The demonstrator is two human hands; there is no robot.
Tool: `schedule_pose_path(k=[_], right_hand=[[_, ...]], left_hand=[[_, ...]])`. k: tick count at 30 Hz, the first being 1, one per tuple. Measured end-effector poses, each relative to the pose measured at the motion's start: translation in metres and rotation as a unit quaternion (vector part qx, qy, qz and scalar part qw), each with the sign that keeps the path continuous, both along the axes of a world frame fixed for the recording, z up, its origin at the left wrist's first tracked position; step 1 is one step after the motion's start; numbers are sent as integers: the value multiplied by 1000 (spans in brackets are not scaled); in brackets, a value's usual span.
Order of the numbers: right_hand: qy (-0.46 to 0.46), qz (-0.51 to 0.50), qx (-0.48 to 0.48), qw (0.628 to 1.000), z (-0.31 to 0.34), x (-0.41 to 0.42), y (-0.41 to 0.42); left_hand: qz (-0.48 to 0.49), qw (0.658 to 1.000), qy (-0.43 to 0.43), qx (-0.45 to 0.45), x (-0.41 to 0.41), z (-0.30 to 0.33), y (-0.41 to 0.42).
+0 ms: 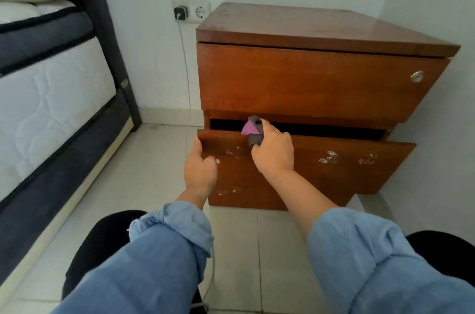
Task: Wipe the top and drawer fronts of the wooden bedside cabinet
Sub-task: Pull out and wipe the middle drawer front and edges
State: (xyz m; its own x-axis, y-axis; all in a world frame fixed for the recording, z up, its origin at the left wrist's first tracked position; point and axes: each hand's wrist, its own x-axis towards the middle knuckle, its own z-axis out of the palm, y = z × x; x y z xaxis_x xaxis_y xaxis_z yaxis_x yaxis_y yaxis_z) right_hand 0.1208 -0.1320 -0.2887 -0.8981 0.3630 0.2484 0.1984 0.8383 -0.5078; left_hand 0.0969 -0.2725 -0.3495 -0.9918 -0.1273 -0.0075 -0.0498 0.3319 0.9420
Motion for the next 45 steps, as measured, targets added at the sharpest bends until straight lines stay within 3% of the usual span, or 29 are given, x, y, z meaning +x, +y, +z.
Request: schedule_pose_path(k=[6, 10, 14, 17, 22, 27, 34, 45], right_hand=[[-21, 134, 10, 991, 13, -12, -41], [-86, 217, -85, 969, 16, -11, -62], [-49, 138, -214, 966, 9, 1, -48], [-27, 46, -277, 959, 1, 13, -14], [25, -134, -301, 944, -13, 44, 55], [124, -281, -336, 890, -18, 63, 103], [137, -297, -336, 883, -20, 49, 139], [132, -271, -303, 904, -33, -7, 162]], left_hand=[[-32, 998, -15, -60, -1, 1, -6], [-59, 978, -13, -201, 6, 11, -10], [-65, 978, -4, -200, 14, 0, -14], [-85, 959, -9, -269, 20, 0, -2], [-77, 911, 114, -389, 45, 21, 55], [-164, 860, 140, -463, 58, 24, 101], [-200, 822, 140, -514, 43, 22, 112], [-211, 804, 141, -538, -9, 23, 125]])
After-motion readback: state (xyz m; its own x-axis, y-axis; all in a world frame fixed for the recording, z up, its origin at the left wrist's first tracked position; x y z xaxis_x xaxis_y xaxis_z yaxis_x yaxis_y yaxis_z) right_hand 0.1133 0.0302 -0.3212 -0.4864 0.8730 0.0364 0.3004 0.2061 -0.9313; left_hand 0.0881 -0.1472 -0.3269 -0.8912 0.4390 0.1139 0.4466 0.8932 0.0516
